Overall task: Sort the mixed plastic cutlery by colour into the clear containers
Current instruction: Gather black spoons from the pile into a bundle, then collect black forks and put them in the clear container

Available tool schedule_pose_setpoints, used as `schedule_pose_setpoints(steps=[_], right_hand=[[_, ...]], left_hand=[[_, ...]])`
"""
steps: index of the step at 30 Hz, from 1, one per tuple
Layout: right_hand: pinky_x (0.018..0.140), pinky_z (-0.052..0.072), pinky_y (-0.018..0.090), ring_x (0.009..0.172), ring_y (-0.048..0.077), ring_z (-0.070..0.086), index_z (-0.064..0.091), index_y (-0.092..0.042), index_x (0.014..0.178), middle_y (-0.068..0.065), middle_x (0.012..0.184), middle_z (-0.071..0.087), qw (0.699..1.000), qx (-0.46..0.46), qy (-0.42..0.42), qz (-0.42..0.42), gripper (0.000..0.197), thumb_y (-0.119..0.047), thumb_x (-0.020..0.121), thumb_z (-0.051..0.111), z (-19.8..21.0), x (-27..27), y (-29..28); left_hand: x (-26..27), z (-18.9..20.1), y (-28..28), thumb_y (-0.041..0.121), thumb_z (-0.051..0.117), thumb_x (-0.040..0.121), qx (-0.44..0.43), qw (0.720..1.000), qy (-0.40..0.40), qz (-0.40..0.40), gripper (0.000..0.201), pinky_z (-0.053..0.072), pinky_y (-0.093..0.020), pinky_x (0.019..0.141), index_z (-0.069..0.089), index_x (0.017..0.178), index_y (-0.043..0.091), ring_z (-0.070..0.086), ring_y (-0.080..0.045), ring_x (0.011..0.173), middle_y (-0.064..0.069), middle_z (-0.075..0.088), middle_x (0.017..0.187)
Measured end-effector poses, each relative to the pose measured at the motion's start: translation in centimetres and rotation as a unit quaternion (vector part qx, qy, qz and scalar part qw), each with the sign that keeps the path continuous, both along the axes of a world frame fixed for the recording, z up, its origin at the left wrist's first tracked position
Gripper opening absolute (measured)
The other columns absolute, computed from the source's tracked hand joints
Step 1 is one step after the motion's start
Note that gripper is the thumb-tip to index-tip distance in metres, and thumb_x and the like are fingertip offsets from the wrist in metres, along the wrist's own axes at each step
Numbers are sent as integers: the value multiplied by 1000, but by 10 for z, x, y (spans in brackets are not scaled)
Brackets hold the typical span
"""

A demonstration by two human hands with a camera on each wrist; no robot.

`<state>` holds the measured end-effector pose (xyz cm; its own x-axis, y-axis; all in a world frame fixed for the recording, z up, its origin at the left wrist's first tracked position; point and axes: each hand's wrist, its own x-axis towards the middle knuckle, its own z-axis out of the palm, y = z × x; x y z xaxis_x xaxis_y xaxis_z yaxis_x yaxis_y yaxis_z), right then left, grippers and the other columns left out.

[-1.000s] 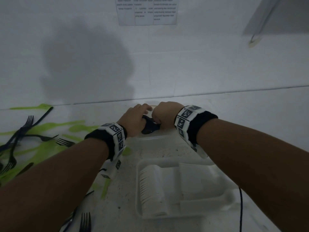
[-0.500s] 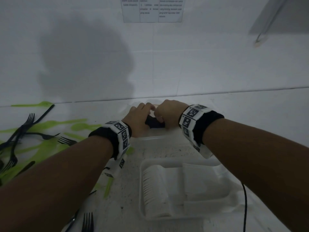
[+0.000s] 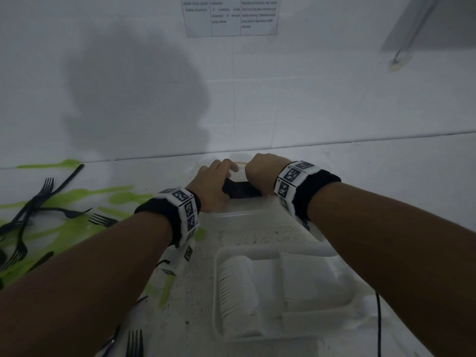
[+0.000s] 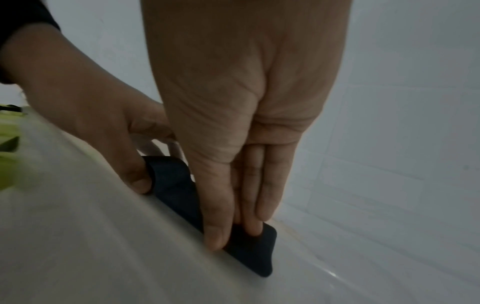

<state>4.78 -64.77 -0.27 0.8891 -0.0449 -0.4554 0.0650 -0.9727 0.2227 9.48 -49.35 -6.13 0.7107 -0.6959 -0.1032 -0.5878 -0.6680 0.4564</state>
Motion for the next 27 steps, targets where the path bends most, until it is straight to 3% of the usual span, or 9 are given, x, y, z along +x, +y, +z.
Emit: schedule_pose_setpoints(steps=[3, 5, 9, 11, 13, 14, 16, 20, 27], right_hand=[[63, 46, 29, 63, 17, 53, 54, -6, 71, 5, 73, 53, 999, -26, 28, 2, 30, -17, 92, 74, -1, -2, 0], [63, 47, 31, 71, 19, 58, 66, -11, 85, 2, 80, 59, 999, -33, 9, 3, 22, -29, 87, 79, -2, -5, -3], [61, 45, 27, 85, 23, 61, 69, -17, 102, -1, 94, 64, 996, 10, -75, -42, 36, -51, 91, 65, 8, -20, -4], [78, 53, 33, 100, 25, 64, 67, -19, 115, 2, 114, 67, 988, 73, -123, -57, 42, -55, 95, 57, 17, -25, 0], [93, 48, 36, 119, 26, 59, 57, -23, 134, 3, 133, 61, 971, 171, -143, -88, 51, -57, 96, 56, 27, -33, 8], [95, 45, 36, 124, 26, 56, 51, -24, 140, 4, 138, 58, 958, 222, -144, -111, 57, -59, 95, 57, 30, -35, 14], [95, 44, 36, 122, 26, 56, 43, -24, 147, 7, 137, 58, 927, 314, -141, -147, 71, -65, 91, 60, 34, -36, 29], [86, 52, 38, 101, 26, 57, 32, -25, 152, 7, 124, 57, 885, 407, -142, -177, 90, -73, 83, 63, 36, -32, 71], [70, 51, 33, 97, 23, 63, 30, -24, 153, 7, 131, 59, 889, 410, -135, -152, 91, -75, 84, 60, 42, -47, 148]], left_hand=[[4, -1, 0, 23, 75, 84, 15, 1000, 22, 4, 69, 37, -33, 95, 39, 143, 26, 44, -26, 120, -2, 47, 135], [5, 6, 2, 35, 79, 82, 34, 999, 39, -5, 84, 36, -39, 106, 32, 151, 30, 38, -29, 135, -3, 41, 146], [2, 30, 20, 44, 74, 90, 24, 999, 19, 24, 97, 19, -47, 120, 12, 162, 26, 18, -33, 151, -7, 22, 165], [1, 43, 38, 42, 69, 94, -13, 999, -4, 47, 82, 33, -45, 116, 22, 160, 27, 36, -31, 143, -8, 39, 156], [-2, 57, 61, 40, 66, 96, -22, 997, -8, 70, 60, 48, -32, 92, 40, 149, 26, 57, -20, 117, -4, 59, 135], [-5, 65, 72, 41, 65, 97, -10, 997, -2, 82, 53, 48, -27, 81, 45, 144, 26, 62, -17, 107, -2, 64, 127], [-12, 79, 95, 51, 64, 95, 17, 994, 9, 104, 56, 48, -27, 81, 46, 142, 26, 63, -17, 106, -1, 65, 127], [-30, 97, 138, 67, 54, 94, 50, 987, 6, 151, 77, 43, -39, 106, 34, 154, 22, 52, -23, 132, -7, 51, 148], [-47, 103, 209, 62, 59, 94, 83, 983, 29, 163, 78, 48, -41, 104, 29, 155, 25, 59, -21, 120, -4, 59, 139]])
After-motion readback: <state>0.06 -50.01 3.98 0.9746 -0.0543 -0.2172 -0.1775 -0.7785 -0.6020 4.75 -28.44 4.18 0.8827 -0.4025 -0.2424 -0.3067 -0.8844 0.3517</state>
